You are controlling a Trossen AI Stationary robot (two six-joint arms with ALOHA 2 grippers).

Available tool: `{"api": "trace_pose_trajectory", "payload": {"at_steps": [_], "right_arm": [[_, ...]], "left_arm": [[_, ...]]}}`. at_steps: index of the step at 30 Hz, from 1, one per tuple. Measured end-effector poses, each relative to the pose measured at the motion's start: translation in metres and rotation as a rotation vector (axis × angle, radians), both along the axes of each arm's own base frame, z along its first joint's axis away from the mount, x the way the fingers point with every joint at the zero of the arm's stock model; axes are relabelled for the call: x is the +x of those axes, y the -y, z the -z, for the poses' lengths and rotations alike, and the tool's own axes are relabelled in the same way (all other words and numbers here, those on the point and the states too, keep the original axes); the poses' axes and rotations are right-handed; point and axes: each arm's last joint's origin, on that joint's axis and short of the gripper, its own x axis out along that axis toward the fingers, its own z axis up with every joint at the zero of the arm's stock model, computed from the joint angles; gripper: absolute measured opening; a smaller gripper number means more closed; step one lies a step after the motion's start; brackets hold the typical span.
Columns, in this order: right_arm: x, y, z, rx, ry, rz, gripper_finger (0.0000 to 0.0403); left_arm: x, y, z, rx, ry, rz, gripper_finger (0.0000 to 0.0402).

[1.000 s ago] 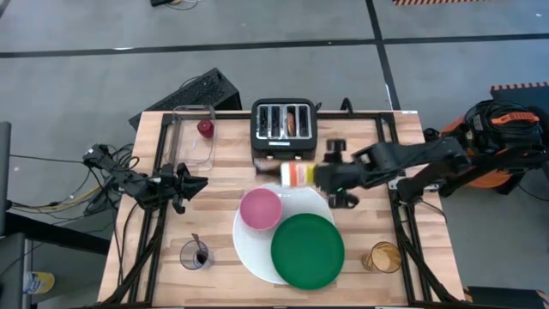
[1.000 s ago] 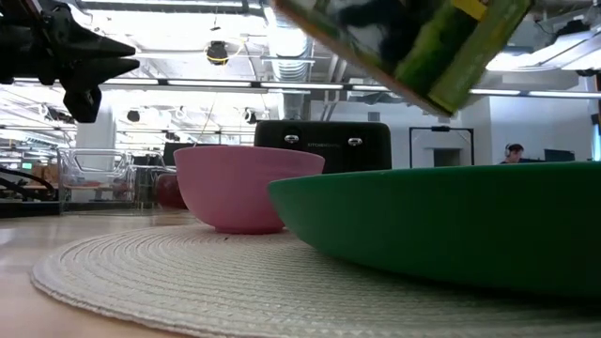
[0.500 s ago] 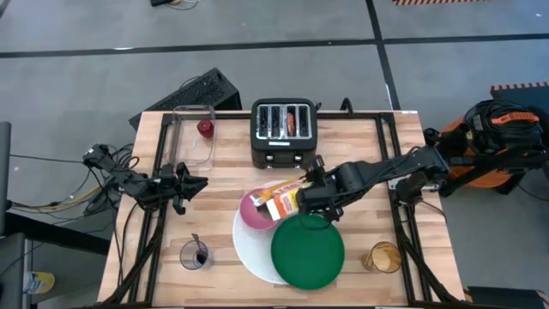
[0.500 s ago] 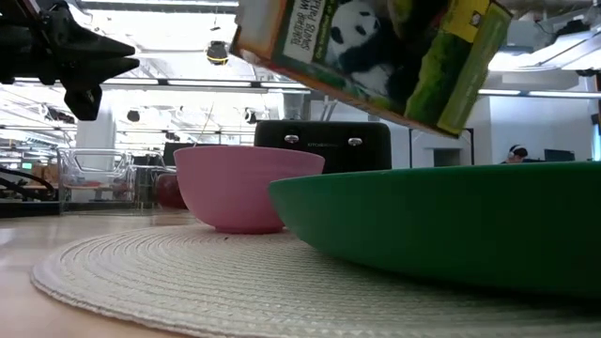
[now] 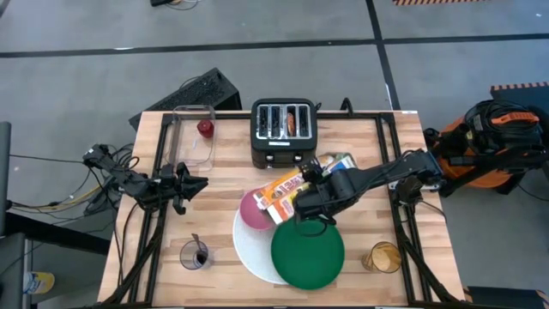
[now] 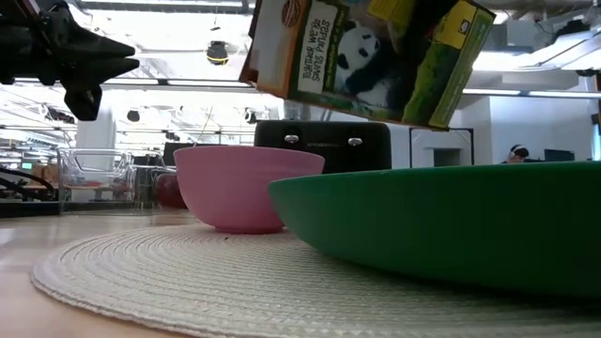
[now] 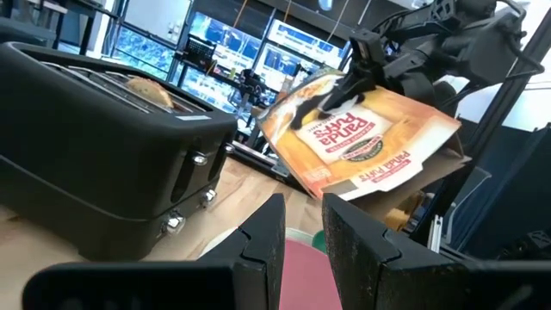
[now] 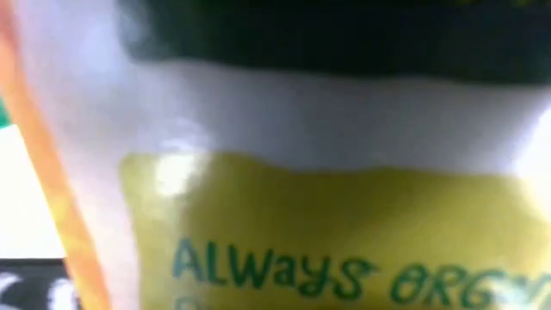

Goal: Arrange a breakfast setting
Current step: Pour the cereal into the pink bowl

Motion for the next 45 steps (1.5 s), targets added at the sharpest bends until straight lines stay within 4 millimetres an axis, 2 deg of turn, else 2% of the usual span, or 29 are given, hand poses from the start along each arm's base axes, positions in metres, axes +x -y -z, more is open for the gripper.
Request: {"api": "trace_pose_trajectory", "payload": {"at_steps": [12, 23, 29, 34, 45], "right_arm": [[0.002, 0.007, -0.001, -0.089, -0.027, -0.039, 0.0221], [0.002, 0.009, -0.001, -0.068, -0.053, -0.057, 0.0221], [0.016, 0.009, 0.017, -0.071, -0.091, -0.04, 0.0221], [0.022, 0.009, 0.025, -0.141, -0.11, -0.032, 0.0221], [0.02, -0.001, 0.026, -0.206, -0.119, -0.085, 0.0221]], "left_arm": [[0.0, 0.0, 0.0, 0.026, -0.006, -0.003, 0.0068], [0.0, 0.002, 0.0, 0.041, -0.002, 0.058, 0.0068], [0.0, 0.002, 0.0, 0.052, -0.003, 0.068, 0.0068], [0.0, 0.002, 0.0, 0.065, -0.005, 0.068, 0.0068], [0.001, 0.002, 0.0, 0.067, -0.006, 0.073, 0.0068]]}}
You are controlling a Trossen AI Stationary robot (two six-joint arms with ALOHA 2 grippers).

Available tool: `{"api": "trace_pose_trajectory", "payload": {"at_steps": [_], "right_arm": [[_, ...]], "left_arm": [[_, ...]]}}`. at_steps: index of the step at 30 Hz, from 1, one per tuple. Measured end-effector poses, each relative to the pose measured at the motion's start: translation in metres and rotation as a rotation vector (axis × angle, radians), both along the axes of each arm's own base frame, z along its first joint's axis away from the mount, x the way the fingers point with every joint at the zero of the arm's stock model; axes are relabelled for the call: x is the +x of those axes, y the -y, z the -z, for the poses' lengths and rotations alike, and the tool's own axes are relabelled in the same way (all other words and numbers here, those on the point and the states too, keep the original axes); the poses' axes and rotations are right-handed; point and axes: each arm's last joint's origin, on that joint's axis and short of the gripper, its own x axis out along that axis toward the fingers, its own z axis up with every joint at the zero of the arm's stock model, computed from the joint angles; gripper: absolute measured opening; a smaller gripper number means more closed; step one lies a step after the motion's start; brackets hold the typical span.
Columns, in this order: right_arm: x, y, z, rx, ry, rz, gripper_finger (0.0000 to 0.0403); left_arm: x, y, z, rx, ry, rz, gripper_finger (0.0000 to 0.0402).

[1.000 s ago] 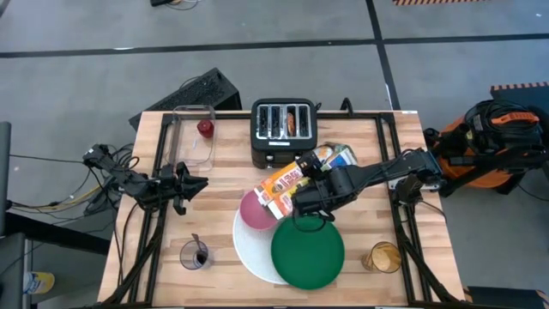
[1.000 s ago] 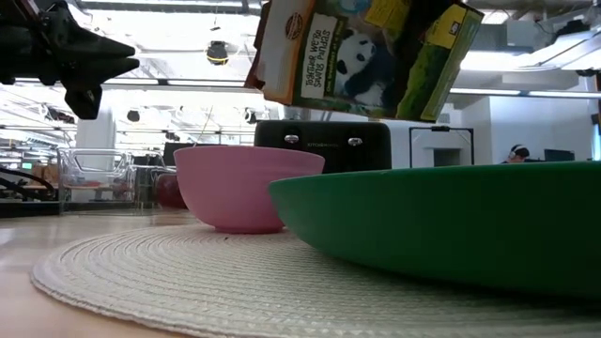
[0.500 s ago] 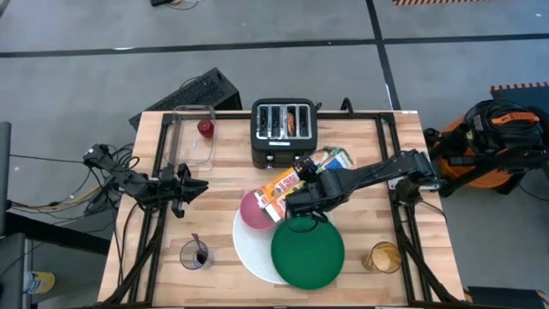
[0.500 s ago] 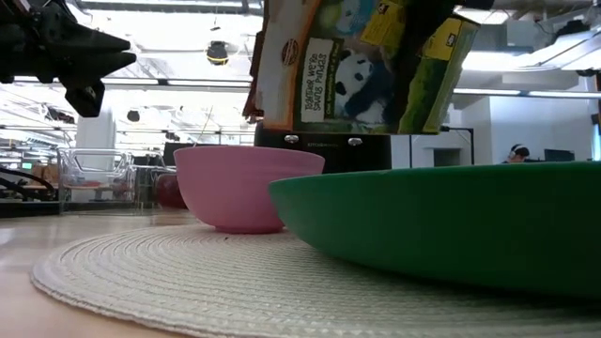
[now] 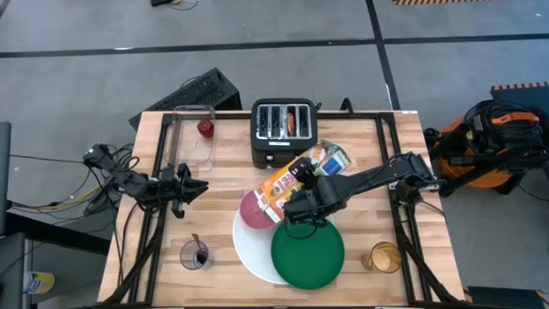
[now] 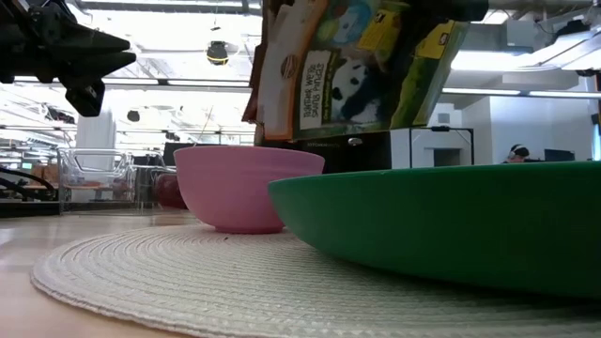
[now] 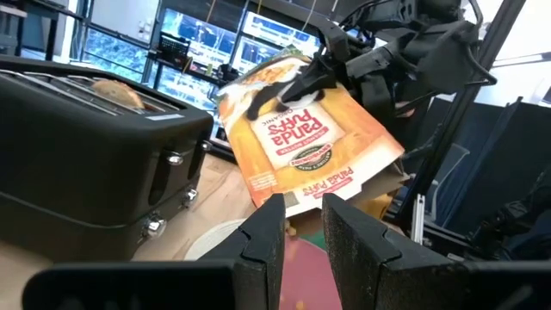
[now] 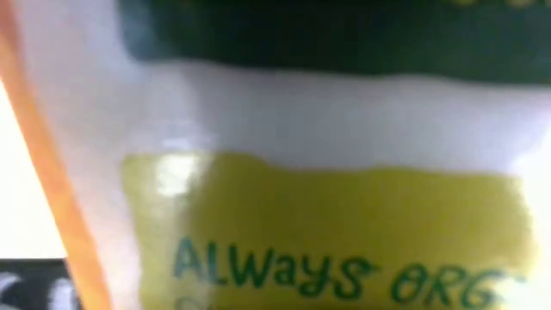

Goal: Arrange a breakfast setting
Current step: Pour the cereal into the pink bowl

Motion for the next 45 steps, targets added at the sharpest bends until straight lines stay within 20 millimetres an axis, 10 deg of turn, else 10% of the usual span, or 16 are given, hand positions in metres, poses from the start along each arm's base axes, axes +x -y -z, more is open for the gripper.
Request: {"api": "trace_pose_trajectory", "payload": {"at_steps": [45], "right_arm": [[0.0, -0.014, -0.001, -0.227, -0.123, -0.204, 0.0221]], "left_arm": [[0.0, 0.0, 0.0, -0.014, 0.004, 0.014, 0.0068]]}}
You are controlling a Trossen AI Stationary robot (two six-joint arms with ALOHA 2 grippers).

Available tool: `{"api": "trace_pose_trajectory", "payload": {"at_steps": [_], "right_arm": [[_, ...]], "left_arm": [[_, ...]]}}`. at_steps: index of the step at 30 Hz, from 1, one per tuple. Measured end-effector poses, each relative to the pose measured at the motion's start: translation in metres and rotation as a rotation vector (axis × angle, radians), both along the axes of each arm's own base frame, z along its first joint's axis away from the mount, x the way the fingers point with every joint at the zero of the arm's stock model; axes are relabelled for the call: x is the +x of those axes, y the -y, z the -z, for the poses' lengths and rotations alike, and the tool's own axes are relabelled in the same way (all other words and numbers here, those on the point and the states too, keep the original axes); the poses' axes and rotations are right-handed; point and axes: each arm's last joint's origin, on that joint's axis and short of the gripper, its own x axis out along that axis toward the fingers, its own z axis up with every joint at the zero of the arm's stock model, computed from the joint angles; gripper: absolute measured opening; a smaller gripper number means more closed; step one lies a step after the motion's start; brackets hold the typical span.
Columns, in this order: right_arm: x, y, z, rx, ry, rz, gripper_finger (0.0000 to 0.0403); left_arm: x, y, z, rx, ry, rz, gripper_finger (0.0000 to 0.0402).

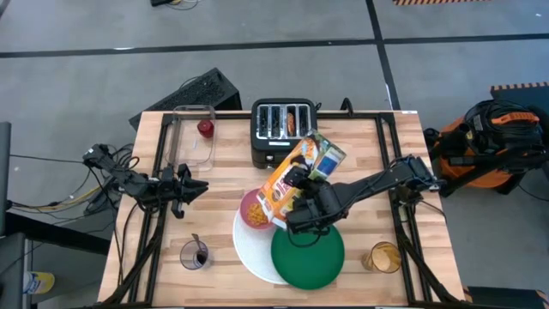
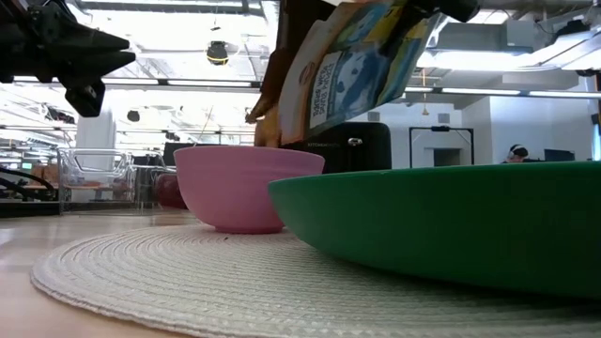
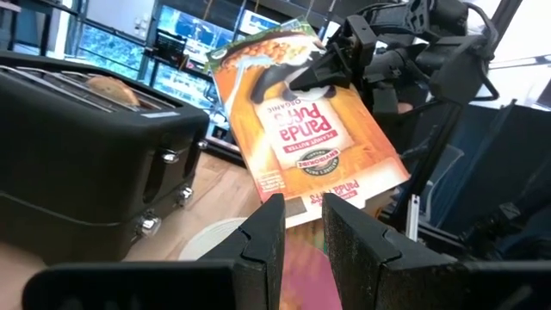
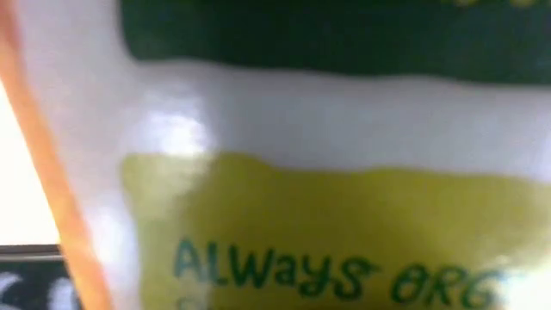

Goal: Arrange a breakfast setting
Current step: Pour the cereal into the pink bowl

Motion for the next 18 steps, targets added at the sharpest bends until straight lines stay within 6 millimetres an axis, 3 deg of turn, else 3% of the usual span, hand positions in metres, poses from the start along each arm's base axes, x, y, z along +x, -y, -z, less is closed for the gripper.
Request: {"api": "trace_pose_trajectory", "payload": {"at_steps": [18], "right_arm": [[-0.0013, -0.0012, 0.0001, 0.006, 0.005, 0.007, 0.0221]], "left_arm": [[0.0001, 0.0004, 0.0001, 0.005, 0.0, 0.013, 0.0068]]}}
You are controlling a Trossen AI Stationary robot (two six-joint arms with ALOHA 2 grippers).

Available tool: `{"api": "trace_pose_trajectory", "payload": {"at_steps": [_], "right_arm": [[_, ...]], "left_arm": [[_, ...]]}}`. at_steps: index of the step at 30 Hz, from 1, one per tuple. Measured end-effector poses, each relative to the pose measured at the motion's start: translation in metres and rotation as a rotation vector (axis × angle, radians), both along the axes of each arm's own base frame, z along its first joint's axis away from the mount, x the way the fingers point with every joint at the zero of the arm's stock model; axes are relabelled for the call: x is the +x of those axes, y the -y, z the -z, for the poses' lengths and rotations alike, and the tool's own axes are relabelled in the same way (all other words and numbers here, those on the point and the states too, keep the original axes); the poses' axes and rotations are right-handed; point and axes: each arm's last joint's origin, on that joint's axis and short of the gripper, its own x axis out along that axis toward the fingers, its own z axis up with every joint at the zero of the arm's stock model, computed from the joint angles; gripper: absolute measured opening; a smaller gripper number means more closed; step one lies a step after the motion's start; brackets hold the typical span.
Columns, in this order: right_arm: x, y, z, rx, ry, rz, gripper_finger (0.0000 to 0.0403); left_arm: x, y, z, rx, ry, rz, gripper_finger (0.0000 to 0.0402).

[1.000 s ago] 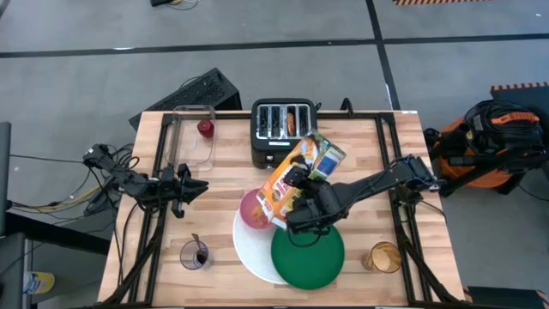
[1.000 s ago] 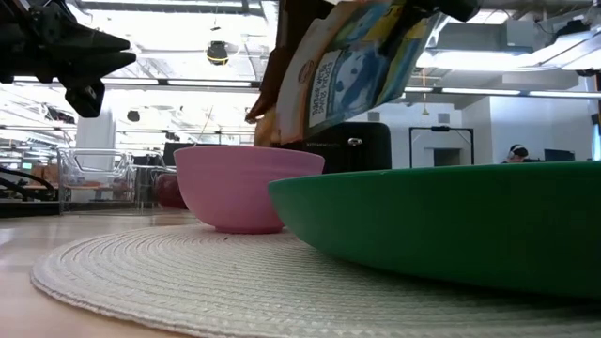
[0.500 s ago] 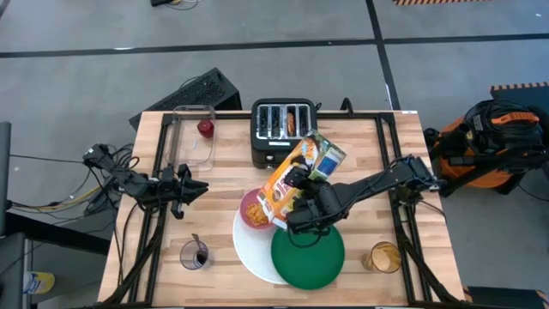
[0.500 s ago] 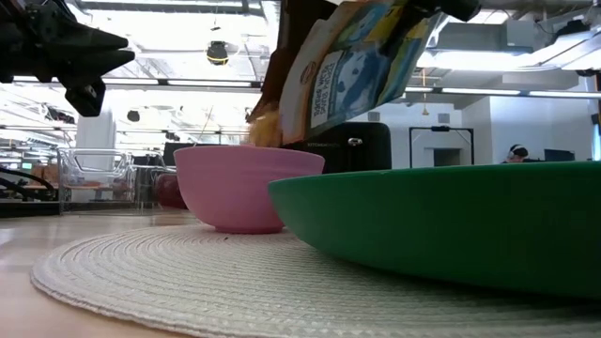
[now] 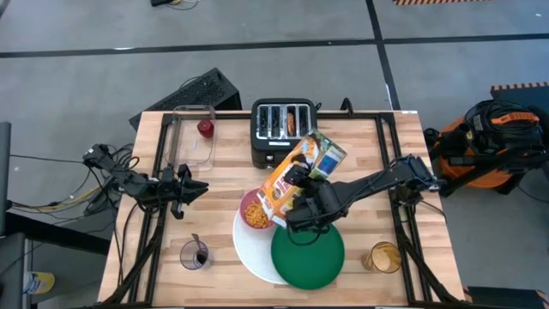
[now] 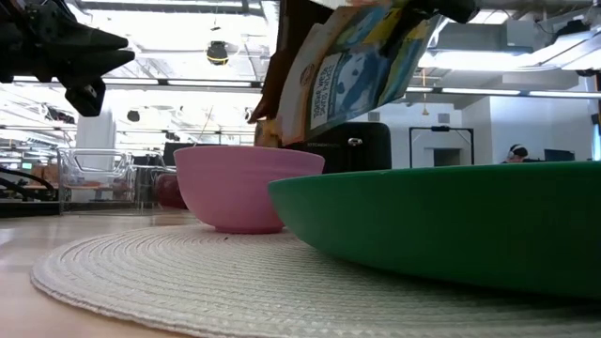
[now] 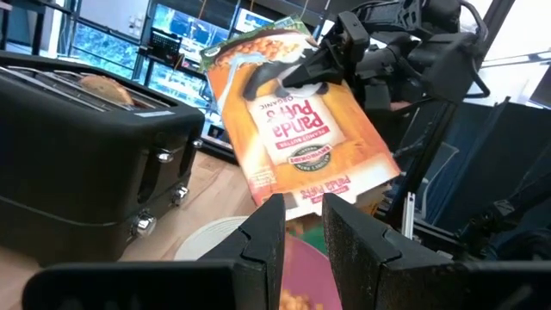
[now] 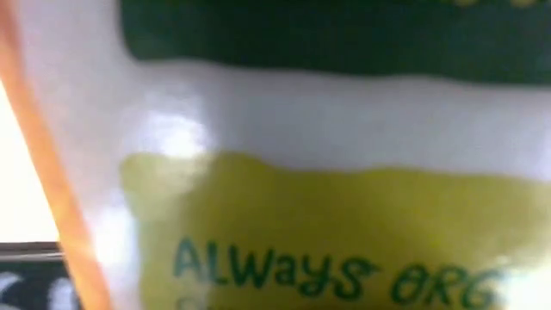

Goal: Arrange a breakfast setting
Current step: Pour the cereal into the pink bowl

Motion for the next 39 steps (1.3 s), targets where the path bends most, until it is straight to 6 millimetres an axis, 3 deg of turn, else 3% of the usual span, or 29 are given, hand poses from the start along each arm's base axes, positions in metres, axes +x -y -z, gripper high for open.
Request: {"api": "trace_pose_trajectory", "payload": {"at_steps": [39], "right_arm": [[-0.0001, -0.0052, -0.0008, -0.037, -0.005, -0.037, 0.0221]], "left_arm": [[0.0, 0.0, -0.0001, 0.0, 0.0, 0.0, 0.0068]]}}
